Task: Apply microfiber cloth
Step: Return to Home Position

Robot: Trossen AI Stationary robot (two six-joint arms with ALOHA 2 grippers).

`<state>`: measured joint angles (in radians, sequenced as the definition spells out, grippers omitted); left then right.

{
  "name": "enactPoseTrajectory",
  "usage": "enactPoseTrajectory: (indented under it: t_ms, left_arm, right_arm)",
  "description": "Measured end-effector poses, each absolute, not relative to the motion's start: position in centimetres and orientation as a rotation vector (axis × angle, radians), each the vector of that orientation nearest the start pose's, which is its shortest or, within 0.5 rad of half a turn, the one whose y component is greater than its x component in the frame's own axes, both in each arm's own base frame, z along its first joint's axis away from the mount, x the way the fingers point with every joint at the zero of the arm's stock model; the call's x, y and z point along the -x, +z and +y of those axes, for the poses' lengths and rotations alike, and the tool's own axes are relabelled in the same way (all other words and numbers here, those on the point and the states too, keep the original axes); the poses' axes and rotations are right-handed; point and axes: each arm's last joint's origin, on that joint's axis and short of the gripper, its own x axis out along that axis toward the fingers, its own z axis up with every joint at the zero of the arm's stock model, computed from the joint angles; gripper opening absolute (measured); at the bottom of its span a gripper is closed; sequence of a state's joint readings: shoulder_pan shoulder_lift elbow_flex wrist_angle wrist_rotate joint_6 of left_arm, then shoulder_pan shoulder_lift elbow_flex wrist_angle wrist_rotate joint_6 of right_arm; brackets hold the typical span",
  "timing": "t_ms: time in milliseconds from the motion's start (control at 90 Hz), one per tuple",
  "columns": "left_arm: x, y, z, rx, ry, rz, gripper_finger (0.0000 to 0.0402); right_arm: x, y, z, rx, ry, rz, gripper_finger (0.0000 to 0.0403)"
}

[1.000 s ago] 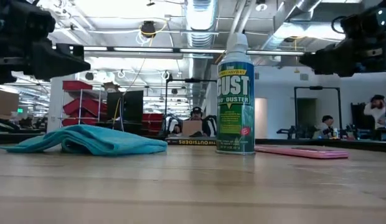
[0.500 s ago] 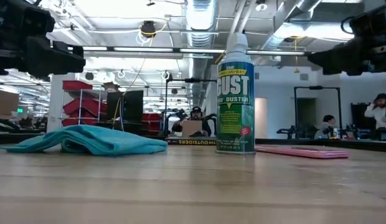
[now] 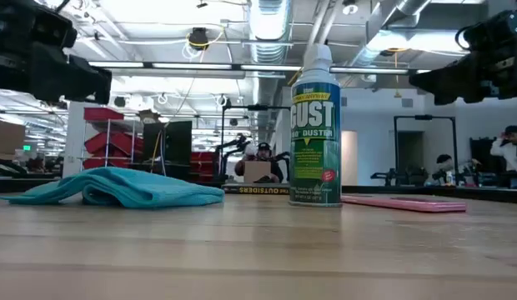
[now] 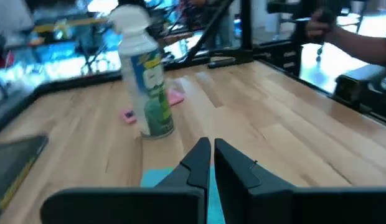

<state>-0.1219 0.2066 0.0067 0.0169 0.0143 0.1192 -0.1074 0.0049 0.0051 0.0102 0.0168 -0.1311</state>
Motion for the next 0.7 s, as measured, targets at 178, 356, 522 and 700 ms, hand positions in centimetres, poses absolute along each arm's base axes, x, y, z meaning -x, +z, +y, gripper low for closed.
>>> enactPoseTrajectory:
  t_ms: [178, 356, 522, 700]
  left_arm:
    - [-10.82, 14.96, -1.28, -0.122, -0.116, 0.183, 0.0]
    - [-10.82, 15.15, -1.25, -0.055, -0.102, 0.181, 0.0]
    - [-10.76, 15.1, -1.25, -0.061, -0.105, 0.18, 0.0]
    - [-10.49, 15.55, -1.29, -0.103, -0.132, 0.12, 0.0]
  right_arm:
    - [-9.71, 16.57, -1.11, 0.13, -0.128, 0.0, 0.0]
    - [-9.72, 16.56, -1.09, 0.055, -0.126, -0.004, 0.0]
    - [-9.71, 16.59, -1.18, 0.079, -0.142, -0.005, 0.0]
    - [-9.97, 16.14, -1.57, 0.081, -0.172, 0.052, 0.0]
